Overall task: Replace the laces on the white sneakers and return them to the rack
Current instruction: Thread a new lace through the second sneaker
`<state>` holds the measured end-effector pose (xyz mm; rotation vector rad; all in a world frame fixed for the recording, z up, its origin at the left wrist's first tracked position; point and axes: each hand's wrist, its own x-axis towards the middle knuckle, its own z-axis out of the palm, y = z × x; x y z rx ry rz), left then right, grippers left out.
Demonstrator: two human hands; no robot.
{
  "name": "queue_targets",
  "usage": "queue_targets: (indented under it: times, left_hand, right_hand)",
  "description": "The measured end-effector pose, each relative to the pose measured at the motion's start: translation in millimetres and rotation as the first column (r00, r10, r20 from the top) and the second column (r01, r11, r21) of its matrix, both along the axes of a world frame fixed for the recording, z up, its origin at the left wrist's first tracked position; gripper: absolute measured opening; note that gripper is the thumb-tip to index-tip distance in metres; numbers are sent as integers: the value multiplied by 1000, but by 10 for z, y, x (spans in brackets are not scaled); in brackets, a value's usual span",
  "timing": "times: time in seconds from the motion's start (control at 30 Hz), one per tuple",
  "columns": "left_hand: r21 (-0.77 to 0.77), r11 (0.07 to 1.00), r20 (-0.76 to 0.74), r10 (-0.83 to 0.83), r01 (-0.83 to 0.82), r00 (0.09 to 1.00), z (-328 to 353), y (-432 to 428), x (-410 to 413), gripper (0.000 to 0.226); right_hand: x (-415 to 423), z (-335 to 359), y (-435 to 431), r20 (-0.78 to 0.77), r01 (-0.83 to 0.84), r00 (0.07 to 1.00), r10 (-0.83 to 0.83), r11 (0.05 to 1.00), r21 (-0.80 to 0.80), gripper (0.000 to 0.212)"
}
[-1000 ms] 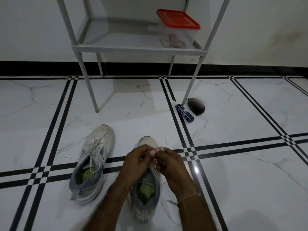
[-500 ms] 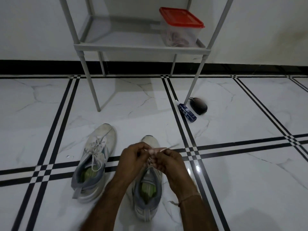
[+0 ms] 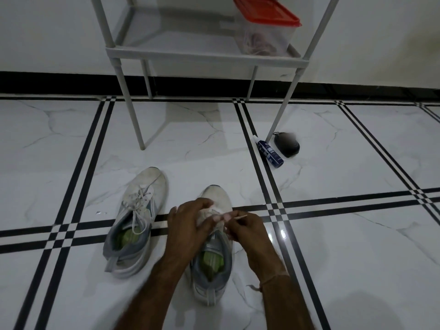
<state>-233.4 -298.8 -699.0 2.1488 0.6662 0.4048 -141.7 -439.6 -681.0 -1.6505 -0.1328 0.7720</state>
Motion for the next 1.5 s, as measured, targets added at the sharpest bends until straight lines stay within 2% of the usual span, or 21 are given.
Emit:
queue_targets:
  times: [0.03, 0.13, 0.23, 0.3, 0.4, 0.53, 0.6, 0.73, 0.8, 0.93, 1.0, 1.17, 1.33, 1.5]
  left_hand:
    - [-29, 999, -17, -42, 41, 999, 17, -21, 38, 36]
    - [-136, 989, 19, -64, 66, 998, 44, -36, 105, 6]
    - [-77, 997, 18, -17, 18, 1000, 2, 10, 59, 15]
    - [-67, 997, 8, -40, 40, 999, -20, 40, 34, 14]
    - [-120, 985, -2, -125, 124, 992, -3, 0, 40, 29]
    - [-170, 982, 71, -66, 77, 995, -47, -51, 43, 1]
    - [-170, 983, 84, -51, 65, 995, -65, -43, 19, 3]
    - [-287, 955, 85, -54, 76, 995, -109, 21, -41, 5]
    - [-295, 953, 70, -48, 67, 996, -149, 47, -73, 5]
    - [-193, 977, 16, -87, 88, 996, -198, 67, -109, 5]
    - [-84, 990, -30, -118, 116, 993, -177, 57, -107, 17]
    - [60, 985, -116, -152, 160, 982, -146, -79, -56, 11]
    - [32, 998, -64, -48, 50, 997, -218, -222, -101, 3]
    - [25, 999, -62, -27, 29, 998, -215, -294, -116, 16]
  right_hand:
    - [-10, -2, 2, -13, -24, 1000, 24, 999, 29, 13]
    - [-35, -4, 10, -73, 20, 997, -14, 997, 80, 12]
    - [-32, -60, -20, 15, 64, 998, -64, 998, -9, 11]
    - [-30, -87, -32, 28, 36, 999, -36, 999, 5, 10]
    - [-23, -83, -13, 4, 20, 1000, -20, 999, 49, 9]
    - [-12, -89, -5, 38, 24, 999, -25, 999, 38, 6]
    - [-2, -111, -51, 83, -8, 997, 8, 1000, 0, 6]
    - [-60, -212, -157, 194, -154, 958, 212, 949, -274, 22]
    - [-72, -242, -182, 207, -156, 952, 225, 940, -304, 19]
    - [-52, -255, -231, 159, -113, 976, 149, 970, -215, 7]
    - [-66, -247, -253, 117, -93, 987, 114, 981, -170, 7]
    - [-76, -232, -249, 73, -90, 992, 101, 986, -137, 7]
    - [-92, -264, -244, 47, -75, 996, 81, 990, -119, 8]
    - [-107, -290, -234, 25, -75, 997, 77, 994, -82, 11]
